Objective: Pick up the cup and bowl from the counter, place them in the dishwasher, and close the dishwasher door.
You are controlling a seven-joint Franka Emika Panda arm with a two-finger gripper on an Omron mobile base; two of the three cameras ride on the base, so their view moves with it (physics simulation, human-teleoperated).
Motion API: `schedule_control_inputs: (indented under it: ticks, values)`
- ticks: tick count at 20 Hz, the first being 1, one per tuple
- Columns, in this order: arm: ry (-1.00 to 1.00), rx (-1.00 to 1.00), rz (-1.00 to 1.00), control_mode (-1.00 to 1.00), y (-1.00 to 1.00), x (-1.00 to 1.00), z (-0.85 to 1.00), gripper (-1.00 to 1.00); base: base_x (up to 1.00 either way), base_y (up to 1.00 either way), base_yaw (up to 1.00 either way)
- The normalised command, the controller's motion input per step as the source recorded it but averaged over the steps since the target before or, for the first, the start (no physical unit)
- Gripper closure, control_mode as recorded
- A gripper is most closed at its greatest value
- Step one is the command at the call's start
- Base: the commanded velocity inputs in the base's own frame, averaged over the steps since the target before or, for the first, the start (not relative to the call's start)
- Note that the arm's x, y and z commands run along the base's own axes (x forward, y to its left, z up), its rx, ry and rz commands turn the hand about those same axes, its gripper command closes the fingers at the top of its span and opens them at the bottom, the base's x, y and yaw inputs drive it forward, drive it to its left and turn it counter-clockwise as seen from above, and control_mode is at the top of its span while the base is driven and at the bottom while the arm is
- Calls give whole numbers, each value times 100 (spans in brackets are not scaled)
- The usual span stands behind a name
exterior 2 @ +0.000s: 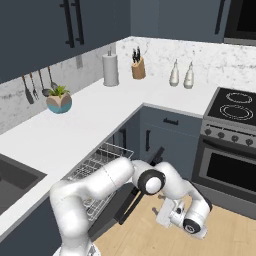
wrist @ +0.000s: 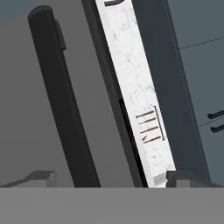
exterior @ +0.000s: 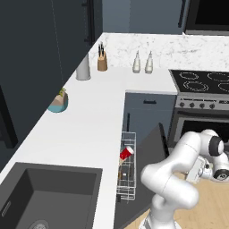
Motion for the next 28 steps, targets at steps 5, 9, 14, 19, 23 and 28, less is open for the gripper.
schedule_control_inputs:
  ticks: [5,9,14,19,23,28]
  values:
    - [0,0,0,-100,30,34,-32,-100,0,0,0]
    - [0,0,0,-100,44,34,-18,-100,0,0,0]
    - [0,0,0,-100,46,29,-4,-100,0,0,0]
    - [0,0,-2,-100,48,14,0,-100,0,0,0]
    - [-2,0,-4,-100,65,0,14,-100,0,0,0]
    - [-4,0,-8,-100,96,5,38,-100,0,0,0]
